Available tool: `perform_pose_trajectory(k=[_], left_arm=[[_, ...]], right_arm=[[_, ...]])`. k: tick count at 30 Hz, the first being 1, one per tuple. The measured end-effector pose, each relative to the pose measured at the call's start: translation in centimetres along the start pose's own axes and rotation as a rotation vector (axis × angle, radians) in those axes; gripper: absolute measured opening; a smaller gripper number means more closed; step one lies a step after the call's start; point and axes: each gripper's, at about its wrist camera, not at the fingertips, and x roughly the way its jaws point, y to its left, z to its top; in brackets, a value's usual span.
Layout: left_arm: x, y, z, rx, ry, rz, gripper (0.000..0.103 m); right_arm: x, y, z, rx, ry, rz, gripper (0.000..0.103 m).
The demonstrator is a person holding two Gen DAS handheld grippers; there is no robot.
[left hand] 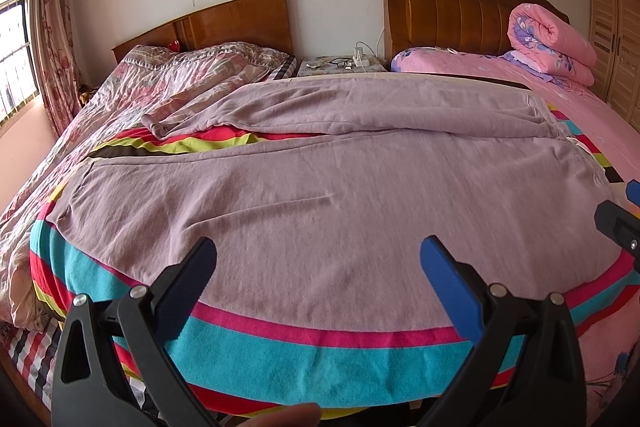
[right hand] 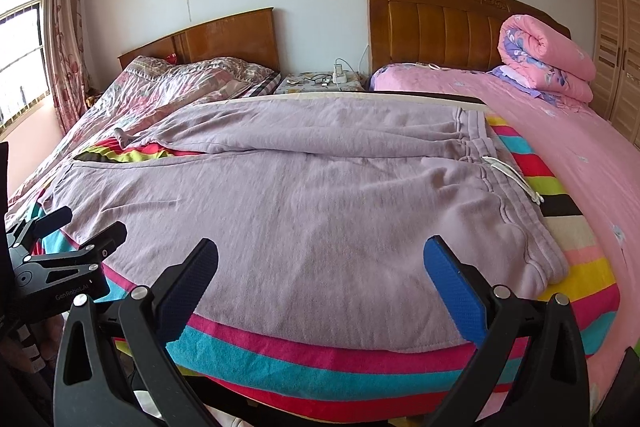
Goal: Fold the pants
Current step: 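Grasp the ribbed cuffs of the lavender sweatpants with the right tool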
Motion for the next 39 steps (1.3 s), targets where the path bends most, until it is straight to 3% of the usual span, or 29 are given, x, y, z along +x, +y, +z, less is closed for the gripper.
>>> perform_pose_trajectory(k=[4,6,9,11,13,15,18,22,29,32,33,35,39], left_arm=[[3.6,1.6,3.2,-0.003,0.062,0.028,0.102],[5.8,3.0,5.3,-0.050,0.121,-0.004,0.102],[10.7,5.1,8.8,-0.169,0.250,-0.227,0.102],[14.2,6.2,10.5,-0.321,0.301,-0.355,0.102],[17.6,6.8,11.5,-0.480,0.328,-0.429,0.102],[20.1,6.7,12.1,-0.575,0.343,-0.430,0.101],[21.4,5.6,13.1,-0.557,0.288,-0.438,0.101],[22.2,4.6,14.2,-0.471,0.251,-0.432,0.101],[22.4,4.1,15.3,-0.377,0.188,-0.382,0.101],[22.8,3.8,15.5,-0.362,0.202,-0.367,0.101],[23.1,3.8,15.7,-0.365,0.203,-0.366,0.101],[23.4,4.0,16.1,-0.371,0.206,-0.356,0.101],[21.7,5.8,16.6,-0.416,0.163,-0.332,0.101]], right_arm=[[3.8,-2.7,4.1,-0.072,0.067,0.068,0.099],[6.4,-4.3,7.1,-0.106,0.087,0.094,0.099],[12.8,-7.3,11.9,-0.132,0.135,0.139,0.099],[18.4,-9.4,14.8,-0.129,0.194,0.186,0.099],[23.8,-11.0,17.4,-0.137,0.240,0.190,0.099],[28.5,-12.0,19.8,-0.168,0.272,0.196,0.097],[33.8,-12.7,22.2,-0.215,0.310,0.248,0.084],[38.2,-12.1,22.9,-0.309,0.365,0.319,0.074],[40.9,-10.0,22.2,-0.441,0.403,0.391,0.057],[39.8,-9.3,22.1,-0.467,0.379,0.379,0.022],[38.7,-8.9,21.9,-0.493,0.353,0.357,0.015],[35.5,-7.7,21.7,-0.550,0.282,0.309,0.013],[24.0,-4.0,19.0,-0.653,0.090,0.237,0.012]])
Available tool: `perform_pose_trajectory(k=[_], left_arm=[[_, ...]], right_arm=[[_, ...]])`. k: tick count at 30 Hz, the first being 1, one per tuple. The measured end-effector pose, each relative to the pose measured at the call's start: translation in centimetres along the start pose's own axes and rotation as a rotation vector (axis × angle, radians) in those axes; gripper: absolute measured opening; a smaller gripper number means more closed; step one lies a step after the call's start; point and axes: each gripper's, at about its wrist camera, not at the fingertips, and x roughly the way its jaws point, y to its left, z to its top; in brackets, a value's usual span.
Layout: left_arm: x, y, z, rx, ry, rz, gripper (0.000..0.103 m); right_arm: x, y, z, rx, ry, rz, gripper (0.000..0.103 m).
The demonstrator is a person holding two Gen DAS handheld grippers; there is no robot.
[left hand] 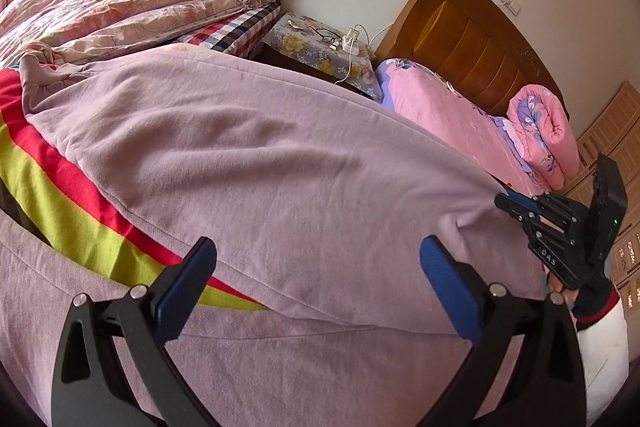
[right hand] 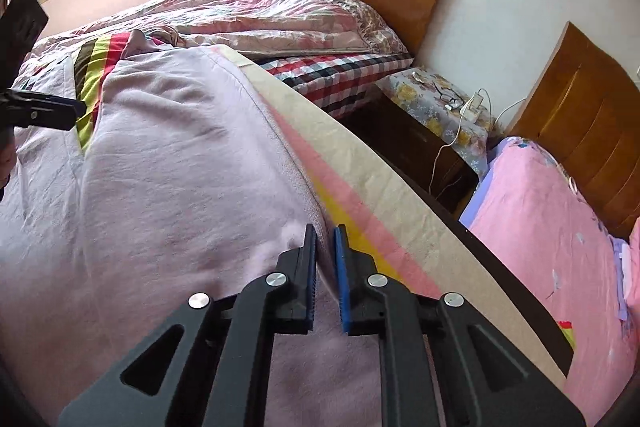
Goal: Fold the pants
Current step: 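Grasp the ribbed cuffs of the lavender sweatpants with the right tool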
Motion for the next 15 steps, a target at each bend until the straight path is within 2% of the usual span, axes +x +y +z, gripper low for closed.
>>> perform_pose_trajectory(k=[3,6,9,10,12,13,15], left_arm=[[-3.1,1.1,-0.6,-0.024,-0.044,-0.012,0.101],[-5.2,2.7,-2.6,-0.030,-0.046,-0.008,0.101],[-5.7,4.4,-4.9,-0.047,0.002,-0.006,0.101],[-5.6,4.8,-5.5,-0.056,0.017,0.000,0.101],[-5.7,5.5,-6.6,-0.063,0.047,-0.004,0.101],[-5.9,5.6,-7.0,-0.058,0.053,-0.013,0.101],[-6.4,5.7,-7.7,-0.043,0.053,-0.020,0.101]], right_arm=[[-7.0,8.4,-2.4,-0.072,-0.056,-0.068,0.012],[-9.8,14.6,-6.2,0.045,-0.003,-0.032,0.013],[-10.1,16.6,-9.9,0.256,0.075,-0.008,0.016],[-10.7,16.4,-11.1,0.363,0.087,0.018,0.021],[-12.5,15.3,-13.3,0.579,0.059,0.035,0.059],[-14.0,14.9,-14.7,0.684,0.022,0.021,0.063],[-16.0,13.1,-17.6,0.894,-0.009,-0.044,0.062]])
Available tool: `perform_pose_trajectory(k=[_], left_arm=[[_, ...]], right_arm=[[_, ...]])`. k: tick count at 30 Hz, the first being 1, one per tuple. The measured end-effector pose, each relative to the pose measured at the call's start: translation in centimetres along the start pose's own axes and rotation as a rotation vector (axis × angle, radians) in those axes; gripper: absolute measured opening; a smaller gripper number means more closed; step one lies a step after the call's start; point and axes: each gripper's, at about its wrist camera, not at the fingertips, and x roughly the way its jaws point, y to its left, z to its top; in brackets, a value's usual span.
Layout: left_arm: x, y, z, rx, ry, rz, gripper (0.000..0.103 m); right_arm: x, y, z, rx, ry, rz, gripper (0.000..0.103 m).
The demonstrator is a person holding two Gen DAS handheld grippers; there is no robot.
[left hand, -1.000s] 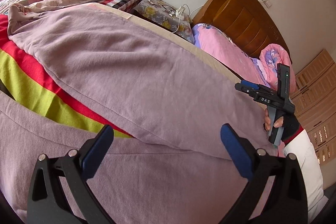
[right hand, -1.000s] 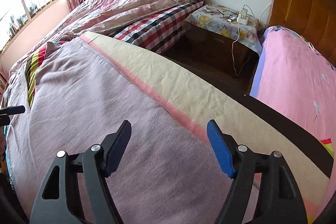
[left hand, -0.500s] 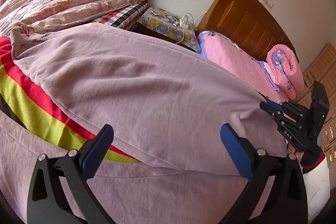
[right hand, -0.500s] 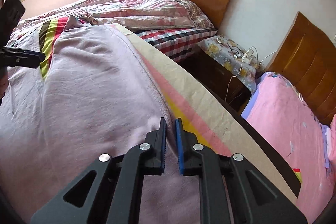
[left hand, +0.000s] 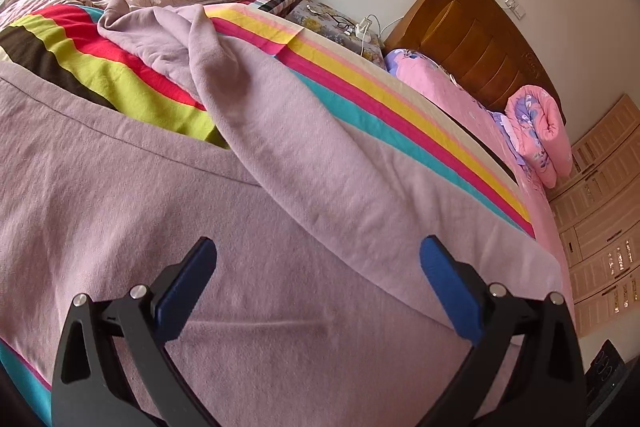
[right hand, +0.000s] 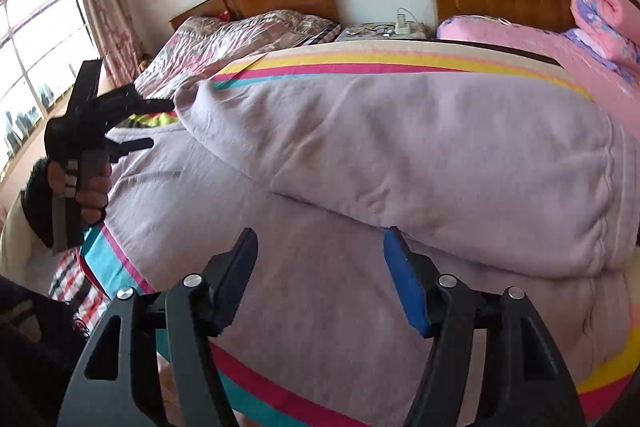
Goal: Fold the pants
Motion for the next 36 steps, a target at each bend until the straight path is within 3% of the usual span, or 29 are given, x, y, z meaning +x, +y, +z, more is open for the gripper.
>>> perform_pose_trajectory(k=[3,5,14,17,19,23,27,29,32,34,35,36], left_arm=[[-0.3,0.4,-0.7,0.012,0.005,-0.009,0.101],[-0.2,0.7,-1.1,0.010,0.014,-0.018,0.101],[0.0,2.1,-1.2,0.006,0.046,-0.038,0.101],[0.2,2.6,-0.6,-0.028,0.071,-0.091,0.101],[0.5,2.8,0.3,-0.062,0.080,-0.130,0.100],[2.0,3.2,2.9,-0.145,0.085,-0.181,0.088],[4.4,4.4,4.7,-0.231,0.106,-0.143,0.076],[4.8,4.8,5.3,-0.262,0.093,-0.154,0.075],[5.1,4.9,6.6,-0.268,0.066,-0.104,0.070],[5.8,5.1,7.3,-0.272,0.087,-0.115,0.060],[6.4,5.3,7.5,-0.282,0.106,-0.133,0.050],[6.9,5.6,7.6,-0.295,0.122,-0.143,0.031]], right_arm=[[-2.0,-5.6,-0.8,0.305,-0.045,-0.080,0.055],[-2.4,-8.6,-0.8,0.440,-0.054,-0.107,0.052],[-0.4,-12.0,0.4,0.608,-0.079,-0.103,0.051],[-0.5,-12.6,-0.6,0.626,-0.090,-0.077,0.017],[-0.5,-12.9,-1.1,0.640,-0.110,-0.064,0.013],[-0.3,-12.2,-0.9,0.614,-0.118,-0.079,0.013],[-0.4,-12.4,-1.0,0.621,-0.119,-0.060,0.013],[-0.2,-12.8,-0.9,0.623,-0.118,-0.055,0.013],[-0.4,-13.1,-1.1,0.625,-0.119,-0.050,0.013],[-0.5,-13.3,-1.2,0.622,-0.121,-0.048,0.013],[-0.6,-13.3,-1.2,0.621,-0.122,-0.048,0.013],[-0.6,-13.3,-1.1,0.617,-0.121,-0.050,0.013]])
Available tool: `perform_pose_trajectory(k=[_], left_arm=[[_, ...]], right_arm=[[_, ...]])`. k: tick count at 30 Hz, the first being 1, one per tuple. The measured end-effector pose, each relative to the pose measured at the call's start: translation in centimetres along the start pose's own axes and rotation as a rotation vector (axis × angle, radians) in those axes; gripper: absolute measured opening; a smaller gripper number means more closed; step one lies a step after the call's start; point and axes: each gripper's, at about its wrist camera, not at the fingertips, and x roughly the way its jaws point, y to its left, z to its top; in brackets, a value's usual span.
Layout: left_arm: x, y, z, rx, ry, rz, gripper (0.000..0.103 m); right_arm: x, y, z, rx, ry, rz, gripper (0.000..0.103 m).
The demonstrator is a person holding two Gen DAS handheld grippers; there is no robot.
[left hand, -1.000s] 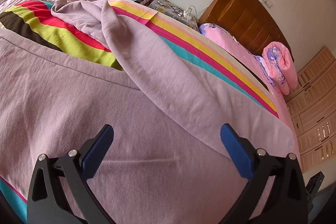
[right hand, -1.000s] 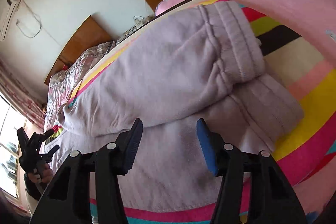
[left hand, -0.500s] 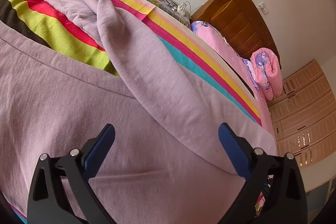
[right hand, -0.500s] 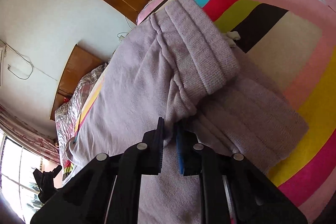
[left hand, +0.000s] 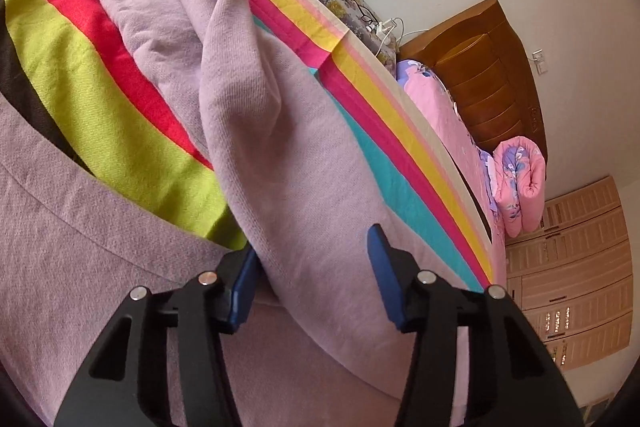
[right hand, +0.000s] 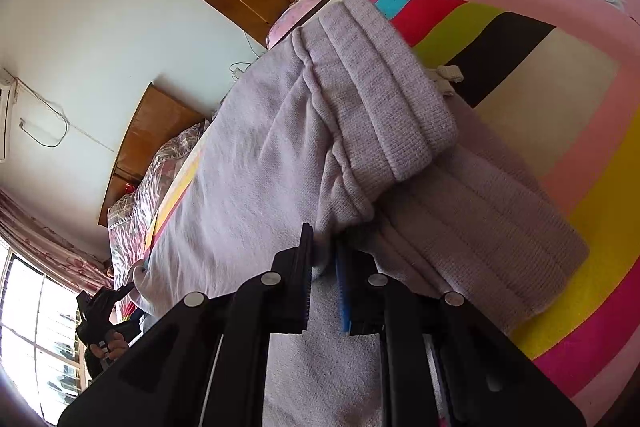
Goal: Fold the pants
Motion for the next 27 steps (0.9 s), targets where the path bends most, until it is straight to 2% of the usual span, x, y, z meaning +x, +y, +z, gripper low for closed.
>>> perform_pose_trajectory(k=[1,2,5,9,12,14,18,20,23,27], left_arm=[[0.3,0.2,0.3,-0.001,0.008,0.011,0.015],[0.4,0.2,0.5,0.006,0.006,0.024,0.006],[-1.9,-1.9,1.0,0.096,-0.044,0.000,0.005],[-9.9,-6.5,0.4,0.241,-0.172,-0.074,0.005],[-16.0,-7.6,-3.6,0.374,-0.226,-0.070,0.005],[-17.8,-5.7,-7.3,0.419,-0.206,-0.045,0.006],[-15.3,1.7,-14.3,0.363,-0.082,0.047,0.006],[-13.2,4.5,-15.9,0.300,-0.043,0.085,0.006],[-12.4,5.0,-16.0,0.294,-0.060,0.099,0.006],[-14.6,2.9,-15.4,0.341,-0.116,0.071,0.006]], right_arm=[[-0.1,0.2,0.1,-0.009,-0.002,-0.004,0.013],[-0.2,0.5,0.3,-0.024,-0.006,-0.004,0.012],[-1.3,2.8,2.3,-0.103,-0.024,0.024,0.010],[-4.8,6.8,5.3,-0.228,-0.081,0.081,0.010],[-8.6,6.8,4.6,-0.284,-0.094,0.106,0.009],[-9.8,4.6,2.6,-0.268,-0.057,0.103,0.009],[-7.5,-1.8,-2.5,-0.171,0.082,0.002,0.009],[-6.4,-3.7,-3.7,-0.128,0.096,-0.003,0.009],[-6.8,-2.9,-3.5,-0.153,0.073,-0.011,0.009],[-9.5,-0.7,-2.9,-0.187,0.012,0.029,0.009]])
